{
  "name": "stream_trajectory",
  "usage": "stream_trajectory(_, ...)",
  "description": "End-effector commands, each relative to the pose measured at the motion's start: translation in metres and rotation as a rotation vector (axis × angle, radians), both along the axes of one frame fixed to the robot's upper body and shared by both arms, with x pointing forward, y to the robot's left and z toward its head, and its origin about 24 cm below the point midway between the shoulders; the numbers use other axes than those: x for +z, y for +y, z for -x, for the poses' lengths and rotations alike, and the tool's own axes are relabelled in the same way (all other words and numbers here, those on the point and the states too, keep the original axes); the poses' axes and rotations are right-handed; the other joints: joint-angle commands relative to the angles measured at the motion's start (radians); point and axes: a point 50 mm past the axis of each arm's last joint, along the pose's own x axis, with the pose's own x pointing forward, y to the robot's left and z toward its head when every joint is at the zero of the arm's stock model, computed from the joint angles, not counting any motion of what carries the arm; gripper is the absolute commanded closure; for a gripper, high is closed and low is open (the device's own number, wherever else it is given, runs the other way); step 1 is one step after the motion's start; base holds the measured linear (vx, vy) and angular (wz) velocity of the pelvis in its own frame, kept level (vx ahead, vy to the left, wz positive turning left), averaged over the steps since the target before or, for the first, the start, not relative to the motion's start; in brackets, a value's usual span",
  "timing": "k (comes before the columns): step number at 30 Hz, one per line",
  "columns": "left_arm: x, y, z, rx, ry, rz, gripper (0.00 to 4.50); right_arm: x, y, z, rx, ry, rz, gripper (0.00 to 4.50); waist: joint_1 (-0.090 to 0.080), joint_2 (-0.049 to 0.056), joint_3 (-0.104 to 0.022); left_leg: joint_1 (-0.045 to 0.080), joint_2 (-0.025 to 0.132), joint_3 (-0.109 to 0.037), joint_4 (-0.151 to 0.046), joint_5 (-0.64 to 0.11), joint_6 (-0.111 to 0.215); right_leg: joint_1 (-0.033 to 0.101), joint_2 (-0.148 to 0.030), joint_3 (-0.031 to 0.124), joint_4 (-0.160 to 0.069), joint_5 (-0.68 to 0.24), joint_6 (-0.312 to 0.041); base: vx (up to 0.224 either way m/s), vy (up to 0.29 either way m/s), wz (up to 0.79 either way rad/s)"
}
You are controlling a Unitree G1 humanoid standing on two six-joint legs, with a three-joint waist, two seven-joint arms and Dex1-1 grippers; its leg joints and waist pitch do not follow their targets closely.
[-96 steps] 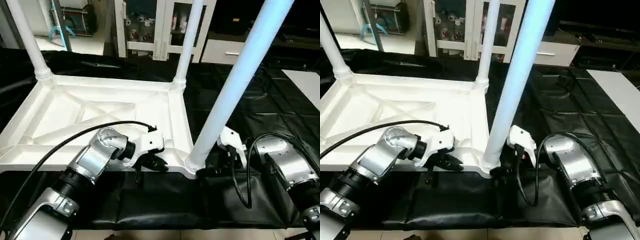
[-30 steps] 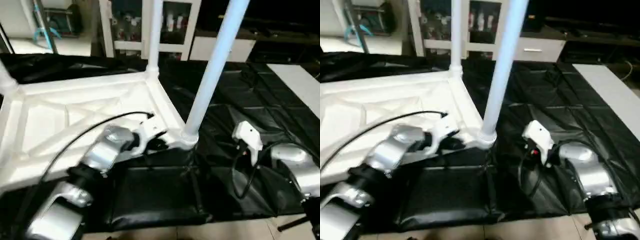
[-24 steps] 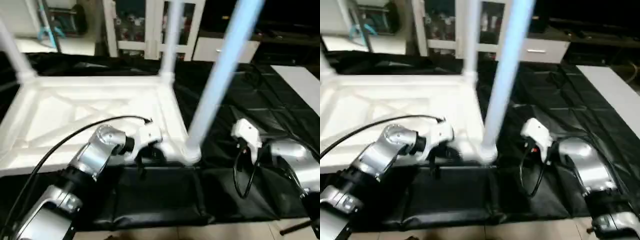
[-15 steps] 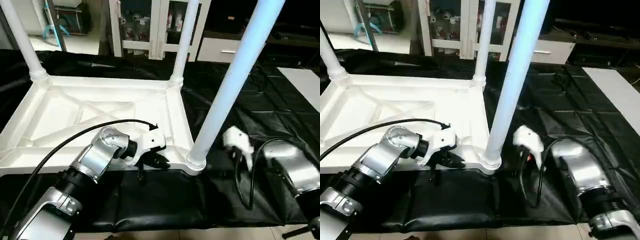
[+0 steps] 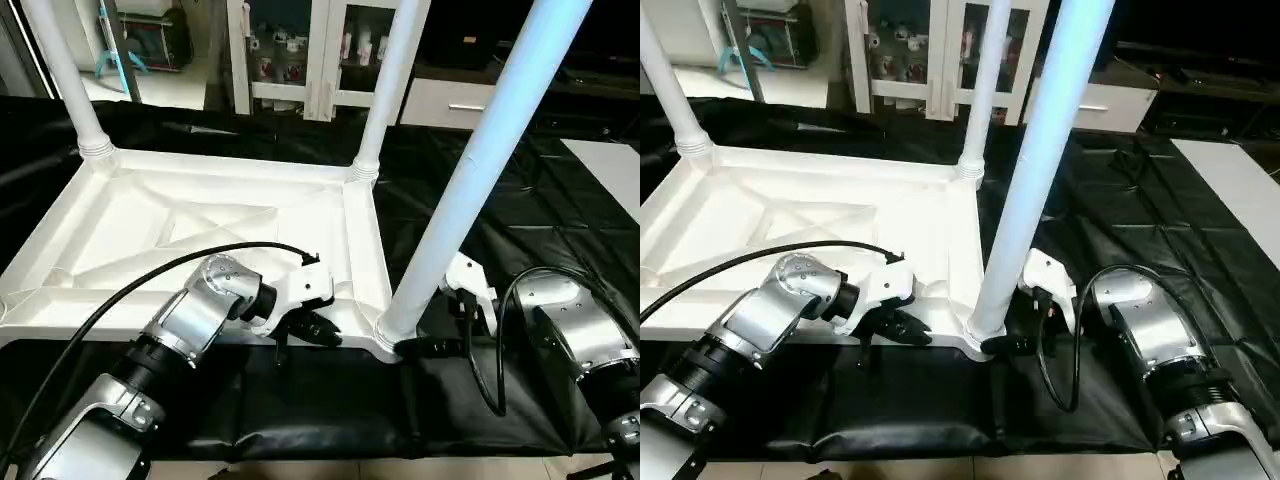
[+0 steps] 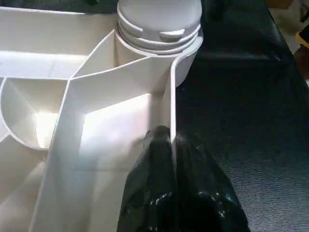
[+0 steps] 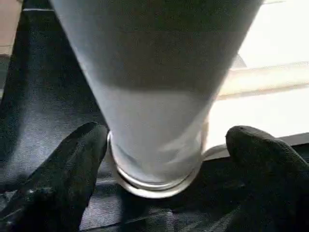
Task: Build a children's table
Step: Rotate leg to tighten
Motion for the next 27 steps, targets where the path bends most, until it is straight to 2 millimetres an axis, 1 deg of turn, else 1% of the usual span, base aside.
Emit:
stream_trajectory(1, -0.007, -0.007, 0.008, -0.062, 0.046, -0.015, 4.50, 0.002, 0.001, -0.001, 0.024, 0.003, -0.002, 0.65, -0.006, 0.000, -0.060, 0.010, 0.019, 0.006, -0.072, -0.215, 0.064, 0.052, -0.019, 0.023, -0.043, -0.208, -0.241, 0.000, 0.000, 0.00)
stream_trajectory(2, -0.007, -0.007, 0.008, -0.063, 0.048, -0.018, 4.50, 0.001, 0.002, 0.000, 0.033, 0.014, -0.013, 0.65, -0.005, 0.005, -0.060, 0.011, 0.019, 0.006, -0.073, -0.220, 0.062, 0.051, -0.020, 0.023, -0.043, -0.212, -0.242, 0.000, 0.000, 0.00)
stream_trajectory(4, -0.008, -0.007, 0.007, -0.065, 0.048, -0.023, 4.50, -0.002, 0.004, 0.002, 0.048, 0.031, -0.022, 0.82, -0.007, 0.004, -0.060, 0.011, 0.019, 0.006, -0.072, -0.231, 0.058, 0.051, -0.019, 0.023, -0.044, -0.214, -0.243, 0.000, 0.000, 0.00)
stream_trajectory(6, -0.008, -0.007, 0.007, -0.065, 0.048, -0.024, 4.50, -0.003, 0.005, 0.002, 0.052, 0.033, -0.026, 1.10, -0.007, 0.003, -0.061, 0.011, 0.019, 0.005, -0.073, -0.227, 0.056, 0.051, -0.018, 0.022, -0.043, -0.204, -0.247, 0.000, 0.000, 0.00)
stream_trajectory(7, -0.008, -0.007, 0.007, -0.065, 0.048, -0.025, 4.50, -0.004, 0.007, 0.003, 0.055, 0.037, -0.038, 1.19, -0.007, 0.001, -0.061, 0.011, 0.019, 0.006, -0.072, -0.224, 0.056, 0.052, -0.018, 0.022, -0.043, -0.200, -0.247, 0.000, 0.000, 0.00)
stream_trajectory(11, -0.008, -0.008, 0.007, -0.064, 0.049, -0.027, 4.50, -0.006, 0.011, 0.004, 0.062, 0.046, -0.055, 1.54, -0.005, 0.002, -0.061, 0.011, 0.019, 0.006, -0.072, -0.211, 0.060, 0.052, -0.018, 0.023, -0.041, -0.192, -0.250, 0.000, 0.000, 0.00)
stream_trajectory(12, -0.008, -0.008, 0.006, -0.063, 0.049, -0.028, 4.50, -0.007, 0.012, 0.005, 0.064, 0.050, -0.059, 1.62, -0.005, -0.003, -0.061, 0.011, 0.019, 0.006, -0.071, -0.211, 0.062, 0.052, -0.020, 0.022, -0.040, -0.199, -0.250, 0.000, 0.000, 0.00)
stream_trajectory(14, -0.008, -0.008, 0.006, -0.061, 0.048, -0.030, 4.50, -0.008, 0.012, 0.005, 0.067, 0.059, -0.064, 1.76, -0.005, -0.002, -0.060, 0.011, 0.019, 0.005, -0.072, -0.224, 0.058, 0.051, -0.020, 0.022, -0.043, -0.222, -0.242, 0.000, 0.000, 0.00)
stream_trajectory(15, -0.008, -0.009, 0.006, -0.060, 0.049, -0.030, 4.50, -0.009, 0.012, 0.005, 0.067, 0.061, -0.064, 1.80, -0.006, -0.005, -0.060, 0.011, 0.019, 0.006, -0.072, -0.227, 0.057, 0.051, -0.020, 0.022, -0.044, -0.232, -0.238, 0.000, 0.000, 0.00)
stream_trajectory(16, -0.008, -0.009, 0.005, -0.059, 0.049, -0.031, 4.50, -0.009, 0.011, 0.005, 0.068, 0.062, -0.064, 1.82, -0.006, -0.004, -0.060, 0.012, 0.020, 0.006, -0.072, -0.228, 0.055, 0.050, -0.020, 0.023, -0.045, -0.236, -0.236, 0.000, 0.000, 0.00)
stream_trajectory(17, -0.008, -0.009, 0.005, -0.057, 0.049, -0.031, 4.50, -0.009, 0.011, 0.006, 0.067, 0.063, -0.064, 1.84, -0.009, -0.012, -0.060, 0.012, 0.020, 0.007, -0.071, -0.226, 0.057, 0.049, -0.019, 0.023, -0.045, -0.237, -0.235, 0.000, 0.000, 0.00)
stream_trajectory(18, -0.008, -0.010, 0.005, -0.056, 0.049, -0.031, 4.50, -0.010, 0.010, 0.006, 0.066, 0.066, -0.064, 1.86, -0.007, -0.008, -0.060, 0.011, 0.019, 0.006, -0.072, -0.221, 0.056, 0.050, -0.020, 0.023, -0.044, -0.238, -0.233, 0.000, 0.000, 0.00)
stream_trajectory(19, -0.008, -0.010, 0.005, -0.055, 0.048, -0.030, 4.50, -0.010, 0.010, 0.006, 0.065, 0.067, -0.064, 1.87, -0.009, -0.011, -0.060, 0.012, 0.020, 0.007, -0.071, -0.219, 0.057, 0.049, -0.020, 0.023, -0.045, -0.239, -0.231, 0.000, 0.000, 0.00)
stream_trajectory(21, -0.008, -0.010, 0.005, -0.054, 0.049, -0.028, 4.50, -0.010, 0.009, 0.007, 0.062, 0.070, -0.065, 1.87, -0.008, -0.011, -0.060, 0.012, 0.020, 0.007, -0.070, -0.215, 0.058, 0.049, -0.020, 0.023, -0.044, -0.240, -0.229, 0.000, 0.000, 0.00)
stream_trajectory(22, -0.008, -0.011, 0.005, -0.053, 0.050, -0.026, 4.50, -0.011, 0.009, 0.007, 0.058, 0.071, -0.066, 1.87, -0.009, -0.008, -0.060, 0.013, 0.019, 0.007, -0.070, -0.216, 0.058, 0.048, -0.019, 0.024, -0.045, -0.236, -0.230, 0.000, 0.000, 0.00)
stream_trajectory(24, -0.008, -0.011, 0.006, -0.051, 0.051, -0.024, 4.50, -0.011, 0.008, 0.008, 0.045, 0.073, -0.070, 1.88, -0.008, -0.008, -0.061, 0.012, 0.019, 0.007, -0.070, -0.213, 0.059, 0.049, -0.019, 0.023, -0.044, -0.230, -0.231, 0.000, 0.000, 0.00)
stream_trajectory(25, -0.009, -0.011, 0.006, -0.047, 0.051, -0.024, 4.50, -0.011, 0.008, 0.007, 0.028, 0.071, -0.077, 1.89, -0.008, -0.007, -0.061, 0.012, 0.019, 0.007, -0.070, -0.212, 0.059, 0.049, -0.019, 0.023, -0.043, -0.227, -0.232, 0.000, 0.000, 0.00)
stream_trajectory(27, -0.009, -0.011, 0.004, -0.017, 0.041, -0.021, 4.50, -0.014, 0.007, -0.001, -0.101, 0.052, -0.086, 1.89, -0.010, -0.006, -0.060, 0.010, 0.018, 0.007, -0.071, -0.218, 0.057, 0.050, -0.018, 0.023, -0.045, -0.233, -0.231, 0.000, 0.000, 0.00)
